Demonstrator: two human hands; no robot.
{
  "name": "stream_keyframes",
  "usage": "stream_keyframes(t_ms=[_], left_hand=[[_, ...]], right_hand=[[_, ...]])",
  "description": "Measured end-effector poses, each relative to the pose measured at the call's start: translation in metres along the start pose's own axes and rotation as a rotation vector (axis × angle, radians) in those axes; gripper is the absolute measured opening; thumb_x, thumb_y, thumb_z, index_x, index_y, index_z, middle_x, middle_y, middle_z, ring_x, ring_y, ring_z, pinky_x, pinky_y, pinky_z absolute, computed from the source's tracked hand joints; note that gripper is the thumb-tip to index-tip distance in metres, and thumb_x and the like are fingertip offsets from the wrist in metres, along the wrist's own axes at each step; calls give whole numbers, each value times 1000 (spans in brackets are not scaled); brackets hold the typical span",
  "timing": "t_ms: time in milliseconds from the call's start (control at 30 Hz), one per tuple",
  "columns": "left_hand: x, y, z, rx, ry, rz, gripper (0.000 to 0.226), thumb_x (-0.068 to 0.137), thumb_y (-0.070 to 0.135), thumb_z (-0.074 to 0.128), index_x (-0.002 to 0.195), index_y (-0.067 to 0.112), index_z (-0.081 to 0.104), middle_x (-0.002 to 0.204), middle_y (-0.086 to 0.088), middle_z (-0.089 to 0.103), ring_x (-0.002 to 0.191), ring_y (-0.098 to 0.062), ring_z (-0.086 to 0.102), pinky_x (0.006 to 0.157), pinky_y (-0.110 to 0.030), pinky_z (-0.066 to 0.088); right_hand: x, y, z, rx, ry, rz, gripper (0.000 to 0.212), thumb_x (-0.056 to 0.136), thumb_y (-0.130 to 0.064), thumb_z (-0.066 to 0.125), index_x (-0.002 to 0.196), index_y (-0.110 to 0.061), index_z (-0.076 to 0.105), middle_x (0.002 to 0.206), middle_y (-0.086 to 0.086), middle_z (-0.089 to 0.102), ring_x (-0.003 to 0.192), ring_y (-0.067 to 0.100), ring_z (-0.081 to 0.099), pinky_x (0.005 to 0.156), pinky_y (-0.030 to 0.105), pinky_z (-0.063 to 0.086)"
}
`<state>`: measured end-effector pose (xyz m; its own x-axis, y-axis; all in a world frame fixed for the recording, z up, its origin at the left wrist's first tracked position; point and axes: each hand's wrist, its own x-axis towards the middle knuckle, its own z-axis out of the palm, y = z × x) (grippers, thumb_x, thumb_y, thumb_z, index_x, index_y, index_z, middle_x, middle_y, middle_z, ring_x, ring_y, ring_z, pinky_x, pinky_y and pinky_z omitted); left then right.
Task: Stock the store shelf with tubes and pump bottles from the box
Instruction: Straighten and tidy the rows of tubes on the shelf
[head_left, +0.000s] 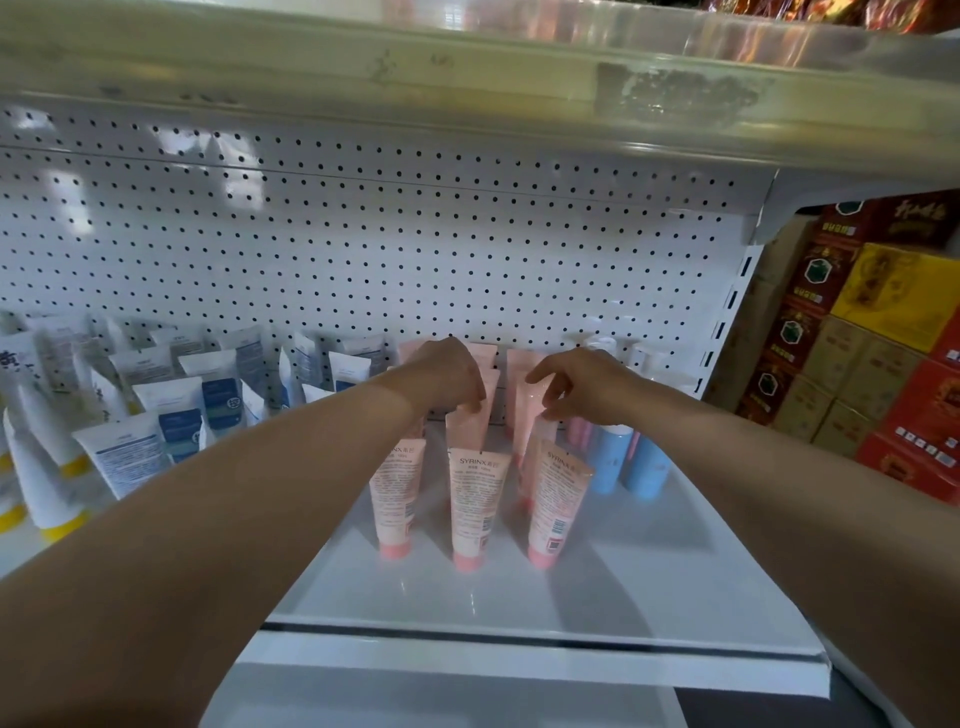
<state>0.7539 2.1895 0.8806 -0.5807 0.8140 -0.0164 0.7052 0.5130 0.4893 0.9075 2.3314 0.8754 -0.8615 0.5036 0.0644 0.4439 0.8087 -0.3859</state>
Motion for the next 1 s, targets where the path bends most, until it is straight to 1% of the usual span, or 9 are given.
stream_keyframes(t_ms=[67, 133, 233, 367, 467, 567, 767, 867, 1000], left_hand=[[-1, -1, 2, 0, 18, 38, 17, 77, 13, 80, 91, 21, 79, 89, 4, 69, 89, -14, 61, 81, -25, 53], [-1, -2, 4, -4, 29, 51, 16, 77, 13, 81, 88, 24, 79, 96, 4, 70, 97, -13, 59, 84, -25, 51], [1, -3, 6, -47, 25, 47, 15, 77, 11, 81, 86, 23, 79, 102, 1, 73, 104, -13, 61, 90, -26, 50], [0, -3, 8, -82, 22, 59, 15, 78, 12, 81, 91, 20, 80, 102, -1, 73, 103, -13, 60, 82, -22, 47], [0, -3, 8, -84, 12, 75, 14, 78, 12, 81, 89, 21, 79, 102, 1, 73, 105, -13, 61, 80, -22, 46], [1, -4, 9, -95, 11, 84, 14, 77, 12, 82, 85, 23, 79, 104, 0, 73, 108, -13, 61, 77, -20, 43], [2, -5, 8, -107, 0, 95, 14, 78, 10, 81, 87, 21, 79, 107, 0, 73, 111, -13, 60, 82, -20, 44], [1, -5, 8, -95, 1, 97, 15, 78, 11, 80, 88, 21, 79, 108, 2, 72, 109, -12, 60, 84, -21, 46], [1, -6, 9, -97, 12, 97, 14, 79, 11, 80, 90, 21, 79, 103, 2, 74, 99, -12, 62, 83, -22, 48]], right_hand=[[-1, -2, 2, -4, 32, 24, 47, 78, -18, 84, 121, -25, 67, 87, -9, 67, 90, 11, 65, 86, 28, 53], [-2, -2, 4, -15, 66, 39, 46, 77, -20, 84, 119, -26, 68, 86, -10, 66, 89, 12, 65, 86, 31, 54], [-2, -2, 8, -20, 98, 50, 44, 76, -22, 85, 117, -27, 69, 84, -11, 64, 87, 11, 64, 83, 30, 54], [-1, -2, 9, -40, 112, 68, 42, 77, -23, 84, 116, -26, 69, 90, -7, 65, 87, 13, 64, 76, 28, 52], [0, -2, 9, -56, 108, 76, 41, 77, -21, 83, 116, -23, 70, 97, -2, 65, 90, 17, 65, 78, 30, 54], [1, -1, 9, -59, 107, 79, 40, 78, -21, 83, 116, -23, 70, 98, -1, 66, 91, 17, 65, 79, 31, 54], [3, -1, 9, -82, 102, 104, 39, 76, -26, 84, 113, -27, 70, 99, -1, 65, 89, 17, 66, 76, 30, 53], [3, 0, 11, -69, 107, 107, 39, 76, -24, 83, 113, -26, 71, 97, 0, 68, 86, 18, 68, 79, 33, 56], [1, -1, 11, -50, 101, 112, 39, 78, -25, 83, 114, -25, 70, 98, -1, 67, 86, 18, 68, 80, 33, 56]])
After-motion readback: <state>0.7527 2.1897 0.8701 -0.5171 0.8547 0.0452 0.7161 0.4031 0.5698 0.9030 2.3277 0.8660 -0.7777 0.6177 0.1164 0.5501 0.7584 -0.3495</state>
